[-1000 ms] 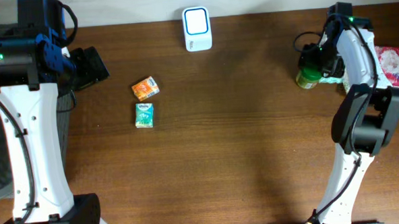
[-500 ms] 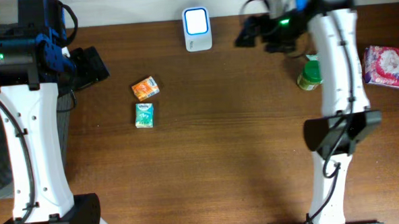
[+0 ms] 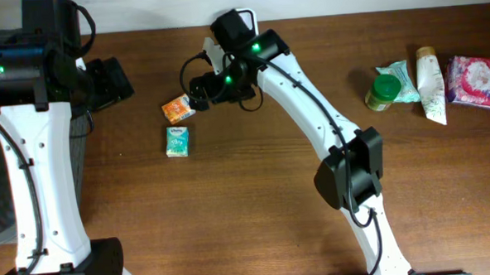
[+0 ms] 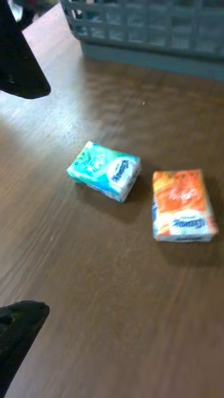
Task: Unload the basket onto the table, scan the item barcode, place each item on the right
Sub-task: 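Reach the right gripper to the teal Kleenex pack and grasp it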
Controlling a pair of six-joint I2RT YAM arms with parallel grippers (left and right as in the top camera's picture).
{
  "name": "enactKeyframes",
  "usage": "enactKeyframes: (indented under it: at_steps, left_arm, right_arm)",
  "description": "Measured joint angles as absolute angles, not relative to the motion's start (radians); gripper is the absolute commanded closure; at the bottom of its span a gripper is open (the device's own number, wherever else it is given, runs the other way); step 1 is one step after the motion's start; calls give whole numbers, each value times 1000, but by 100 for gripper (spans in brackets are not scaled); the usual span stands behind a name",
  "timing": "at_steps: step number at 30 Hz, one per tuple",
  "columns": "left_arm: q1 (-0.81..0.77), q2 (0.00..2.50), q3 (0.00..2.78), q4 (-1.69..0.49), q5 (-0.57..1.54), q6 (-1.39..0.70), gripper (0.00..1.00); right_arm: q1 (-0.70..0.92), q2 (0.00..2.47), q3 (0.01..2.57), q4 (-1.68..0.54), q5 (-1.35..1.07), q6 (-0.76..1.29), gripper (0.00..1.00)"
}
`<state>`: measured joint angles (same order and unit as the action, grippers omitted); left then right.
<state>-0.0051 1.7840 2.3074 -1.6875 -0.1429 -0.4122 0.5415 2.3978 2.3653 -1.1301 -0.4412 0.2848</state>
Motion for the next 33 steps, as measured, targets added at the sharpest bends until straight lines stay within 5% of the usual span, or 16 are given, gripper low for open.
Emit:
enactKeyframes:
  at_steps: [4,7,9,18,21,23,26,28,33]
  left_arm:
    - [-5,1784,2307,-1687,-143,-412,1]
    - [-5,1784,2307,-1687,-143,-412,1]
    - [-5,1784,2307,-1687,-143,-412,1]
    - [-5,1784,2307,-1687,-143,-412,1]
    - [-5,1784,2307,-1687,-143,-412,1]
    - [-5,1784,2307,-1687,-143,-412,1]
    - [-5,1784,2307,-1687,-143,-412,1]
    - [-5,1784,2307,-1687,-143,-412,1]
    - [-5,1784,2307,-1687,-143,-412,1]
  right_arm:
    - [600,2407,2212,-1031,-438,345,1]
    - [642,2407,2205,-956,-429,404,18]
    - [644,2407,2205,-952,-403,466,38]
    - [735,2493,2199,-869,-333,653,46]
    - [741,2510,2181,-857,-321,680,67]
    - [741,2511,2180,-857,-304,684,68]
    - [741,2511,2180,-858,-270,686,56]
    - [742,2512,2154,-829,-266,685,96]
    - [739,2510,2140,-825,-273,669,96]
